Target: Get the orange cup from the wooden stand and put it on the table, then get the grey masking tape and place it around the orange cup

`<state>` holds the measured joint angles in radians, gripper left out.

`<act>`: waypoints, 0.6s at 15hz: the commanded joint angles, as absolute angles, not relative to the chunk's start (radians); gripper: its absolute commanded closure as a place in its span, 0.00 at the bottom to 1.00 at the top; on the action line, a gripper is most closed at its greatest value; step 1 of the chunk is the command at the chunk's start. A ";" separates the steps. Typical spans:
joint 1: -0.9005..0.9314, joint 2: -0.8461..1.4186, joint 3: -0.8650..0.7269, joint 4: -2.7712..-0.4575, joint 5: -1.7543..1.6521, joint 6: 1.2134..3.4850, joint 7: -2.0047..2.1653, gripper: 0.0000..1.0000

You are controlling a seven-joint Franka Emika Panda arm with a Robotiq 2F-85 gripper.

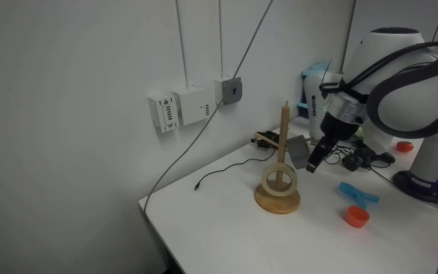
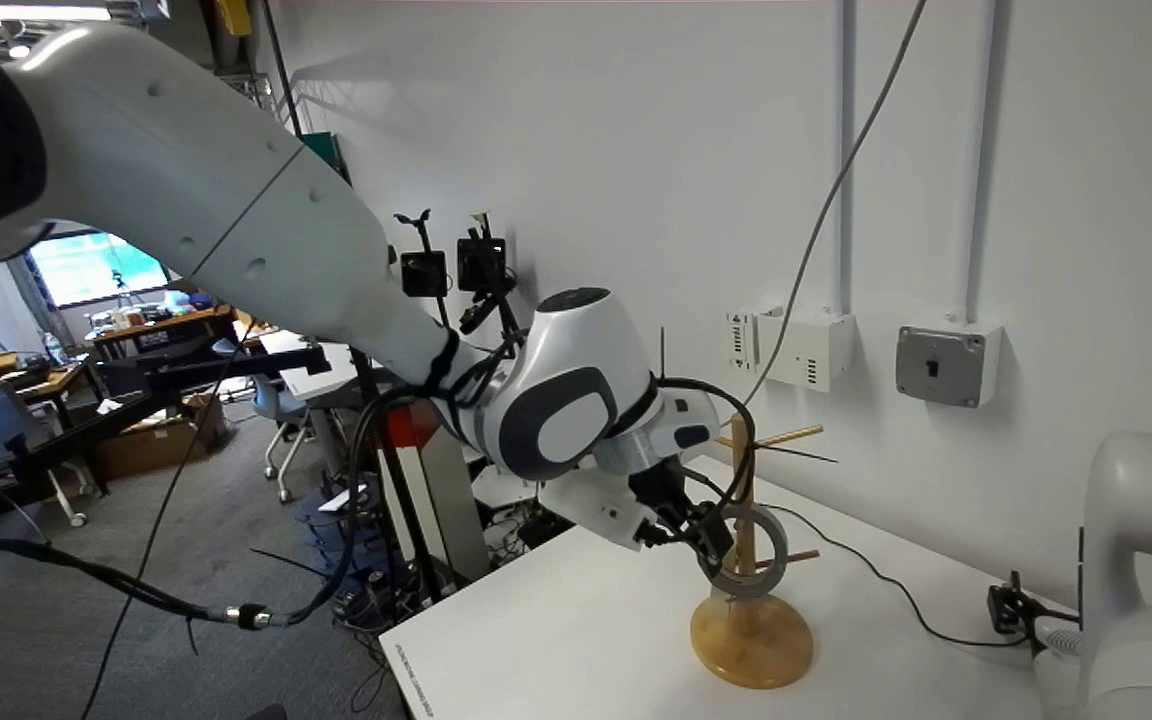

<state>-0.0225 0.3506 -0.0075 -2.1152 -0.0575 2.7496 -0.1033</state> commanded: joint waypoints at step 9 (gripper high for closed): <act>-0.032 0.427 0.027 -2.061 -0.054 2.849 -0.145 0.00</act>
<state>-0.0232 0.4013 0.0205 -2.0863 -0.0505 2.8103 -0.1179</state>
